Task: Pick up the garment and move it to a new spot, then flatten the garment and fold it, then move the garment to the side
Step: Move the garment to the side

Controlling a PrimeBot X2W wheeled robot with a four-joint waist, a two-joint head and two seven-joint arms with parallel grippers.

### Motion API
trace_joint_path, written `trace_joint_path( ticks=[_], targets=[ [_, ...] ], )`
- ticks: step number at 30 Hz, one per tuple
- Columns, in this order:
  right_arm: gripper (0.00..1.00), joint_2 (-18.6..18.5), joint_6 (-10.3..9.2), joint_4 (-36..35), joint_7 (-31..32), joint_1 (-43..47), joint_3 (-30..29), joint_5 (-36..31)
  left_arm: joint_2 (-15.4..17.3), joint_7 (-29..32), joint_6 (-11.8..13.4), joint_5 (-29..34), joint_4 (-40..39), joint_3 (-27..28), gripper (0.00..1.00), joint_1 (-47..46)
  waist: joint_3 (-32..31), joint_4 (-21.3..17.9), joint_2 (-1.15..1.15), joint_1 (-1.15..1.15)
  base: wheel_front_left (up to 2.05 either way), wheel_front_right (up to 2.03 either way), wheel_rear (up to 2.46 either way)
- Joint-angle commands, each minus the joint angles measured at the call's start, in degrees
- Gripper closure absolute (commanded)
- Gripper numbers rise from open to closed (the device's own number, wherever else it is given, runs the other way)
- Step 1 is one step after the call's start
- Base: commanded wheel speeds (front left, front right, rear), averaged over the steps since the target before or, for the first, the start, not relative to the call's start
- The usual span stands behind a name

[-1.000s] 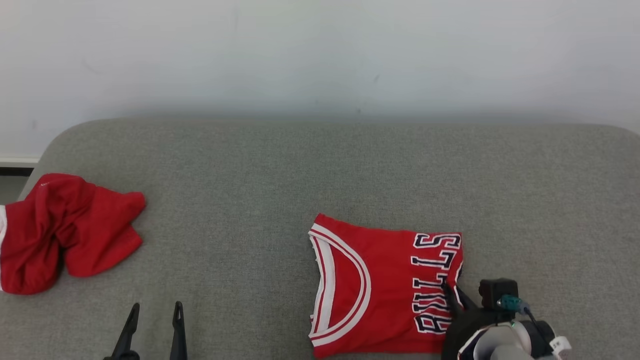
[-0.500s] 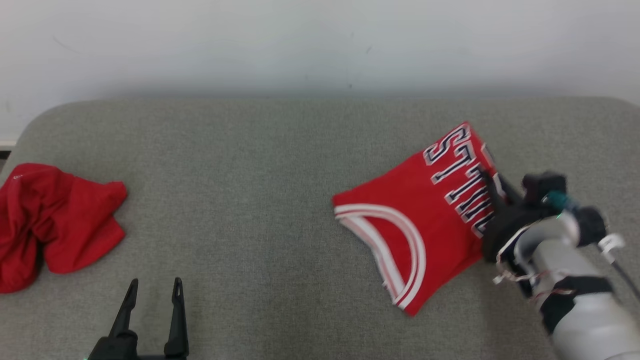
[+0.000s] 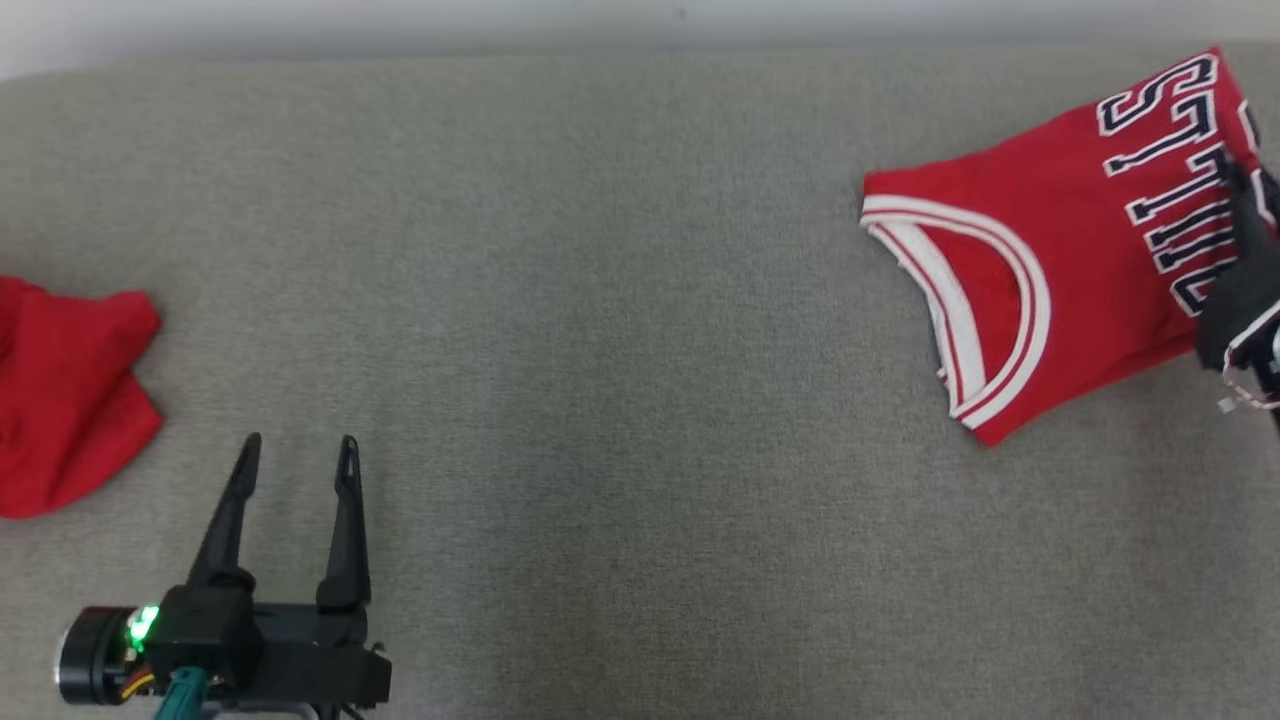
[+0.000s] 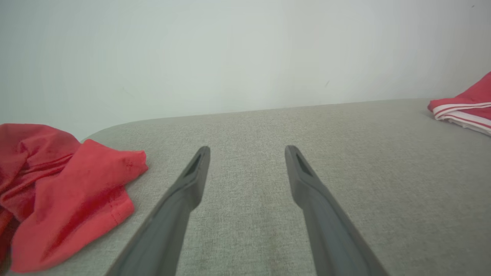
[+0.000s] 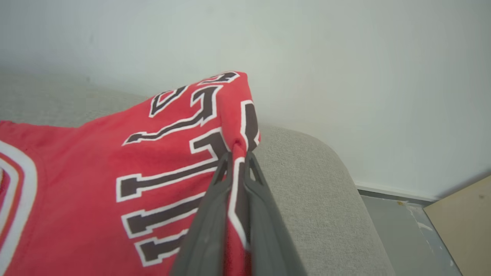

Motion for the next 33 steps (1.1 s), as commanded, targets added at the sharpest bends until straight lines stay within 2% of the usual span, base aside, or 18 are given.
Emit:
trace_joint_path(
  ticks=[1, 8, 17, 28, 29, 30, 31, 33],
  targets=[
    [1.00, -0.30, -0.16, -0.06, -0.14, -0.94, 0.36, 0.44, 0.41, -0.18, 0.08, 0.30, -0.45, 0.22, 0.00, -0.95, 4.46, -3.02, -0.01, -0.01, 0.00, 0.00, 0.00],
    [1.00, -4.48, -0.16, -0.06, -0.17, -6.59, 2.15, 0.16, 1.82, -0.17, 0.31, 1.37, -4.57, 0.72, 0.00, -2.42, 9.33, -7.00, -0.01, -0.01, 0.00, 0.00, 0.00],
    [1.00, -7.86, -0.16, 0.63, 0.47, -13.81, 4.10, -1.45, 3.86, -0.18, 0.83, 2.27, -9.81, 1.64, 0.00, -3.33, 15.03, -9.91, -0.01, -0.01, 0.00, 0.00, 0.00],
    [1.00, -7.88, -0.16, 3.90, -0.18, -19.73, 4.09, -4.29, 5.44, -0.17, 1.41, 2.68, -13.58, 2.29, 0.00, -2.28, 17.84, -11.59, -0.01, -0.01, 0.00, 0.00, 0.00],
    [0.91, -7.95, -0.16, 4.23, -0.29, -20.10, 4.02, -4.48, 5.45, -0.17, 1.41, 2.60, -13.66, 2.21, 0.00, -2.34, 17.98, -11.55, -0.01, -0.01, 0.00, 0.00, 0.00],
    [0.60, -8.00, -0.16, 4.61, -0.45, -20.42, 3.97, -4.65, 5.49, -0.17, 1.48, 2.54, -13.71, 2.14, 0.00, -2.39, 18.08, -11.51, -0.01, -0.01, 0.00, 0.00, 0.00],
    [0.00, -8.01, -0.16, 4.98, -0.51, -20.60, 3.99, -5.01, 5.53, -0.17, 1.57, 2.53, -13.75, 2.08, 0.00, -2.37, 18.16, -11.46, -0.01, -0.01, 0.00, 0.00, 0.00],
    [0.00, -7.98, -0.16, 5.68, -0.83, -21.15, 3.89, -5.51, 5.54, -0.17, 1.88, 2.46, -13.86, 2.12, 0.00, -2.21, 18.24, -11.36, -0.01, -0.01, 0.00, 0.00, 0.00]
  ],
)
